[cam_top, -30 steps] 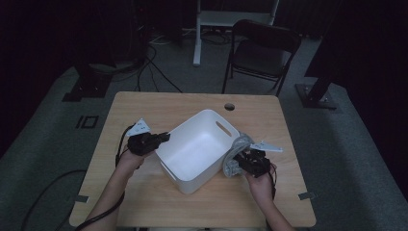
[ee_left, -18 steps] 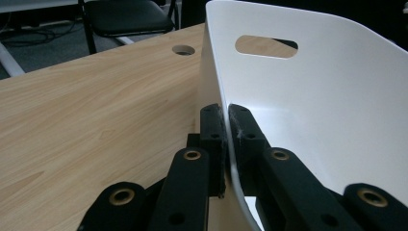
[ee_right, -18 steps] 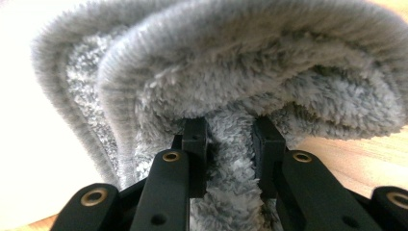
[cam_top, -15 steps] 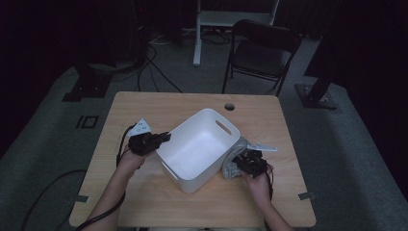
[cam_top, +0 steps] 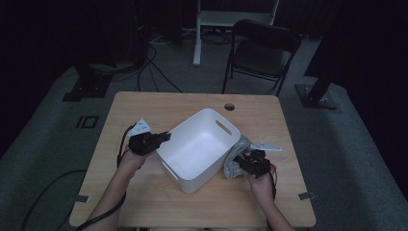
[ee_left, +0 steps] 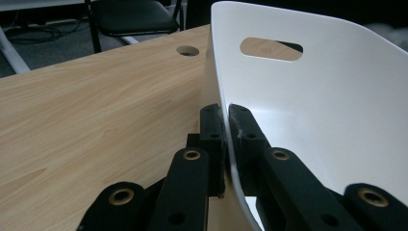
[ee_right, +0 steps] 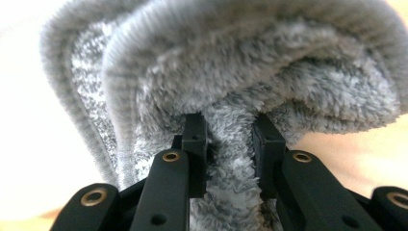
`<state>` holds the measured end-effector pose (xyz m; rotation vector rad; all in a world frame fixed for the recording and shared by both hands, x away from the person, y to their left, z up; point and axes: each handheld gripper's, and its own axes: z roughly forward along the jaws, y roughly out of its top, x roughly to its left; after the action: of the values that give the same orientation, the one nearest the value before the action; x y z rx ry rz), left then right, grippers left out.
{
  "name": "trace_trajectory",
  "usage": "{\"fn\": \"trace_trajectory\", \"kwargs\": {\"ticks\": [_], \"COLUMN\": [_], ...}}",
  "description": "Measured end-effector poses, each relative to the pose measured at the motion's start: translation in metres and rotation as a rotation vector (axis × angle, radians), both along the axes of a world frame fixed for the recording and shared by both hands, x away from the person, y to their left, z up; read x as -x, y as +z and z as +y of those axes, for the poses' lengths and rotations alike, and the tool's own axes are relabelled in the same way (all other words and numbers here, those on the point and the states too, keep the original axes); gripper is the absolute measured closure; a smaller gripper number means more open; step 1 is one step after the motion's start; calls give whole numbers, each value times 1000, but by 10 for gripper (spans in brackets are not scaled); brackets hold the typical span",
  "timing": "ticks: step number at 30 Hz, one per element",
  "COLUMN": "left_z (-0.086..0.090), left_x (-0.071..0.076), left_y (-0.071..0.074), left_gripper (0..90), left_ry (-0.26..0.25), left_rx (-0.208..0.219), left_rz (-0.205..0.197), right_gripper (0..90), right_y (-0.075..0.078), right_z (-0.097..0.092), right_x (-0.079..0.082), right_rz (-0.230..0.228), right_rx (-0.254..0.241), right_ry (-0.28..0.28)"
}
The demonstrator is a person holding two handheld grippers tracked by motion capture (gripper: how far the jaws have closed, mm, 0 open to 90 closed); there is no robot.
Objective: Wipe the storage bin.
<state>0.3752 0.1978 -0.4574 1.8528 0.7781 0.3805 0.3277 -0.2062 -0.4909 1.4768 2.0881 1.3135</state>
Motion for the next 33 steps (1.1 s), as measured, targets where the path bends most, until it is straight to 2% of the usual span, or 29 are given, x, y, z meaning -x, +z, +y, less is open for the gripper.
{"fn": "trace_trajectory", "kwargs": {"ticks": [4,6,7,9,14,16,33], "left_z": [0,0,0,0,0,0,-2], "left_x": [0,-1,-1,-2,-2,-2,-3], "left_y": [0,0,0,0,0,0,0], "left_gripper": [852,853,853,853,850,851,847], "left_ry": [-3,-8,-10,-17,-30,-32,-34], "left_rx": [7,4,4,7,-4,-4,-8], "left_rz": [0,-1,0,8,8,7,-2], "right_gripper": [727,727,727,726,726,726,726], "right_y": [31,40,42,42,35,32,-2], "right_z": [-3,-2,1,8,15,15,13], "right_x": [19,25,27,27,23,22,5], "right_rz": [-104,-135,-141,-150,-163,-160,-38], "right_rx": [-66,-85,-88,-61,-17,-8,23], "right_ry": [10,21,31,44,32,28,-3]}}
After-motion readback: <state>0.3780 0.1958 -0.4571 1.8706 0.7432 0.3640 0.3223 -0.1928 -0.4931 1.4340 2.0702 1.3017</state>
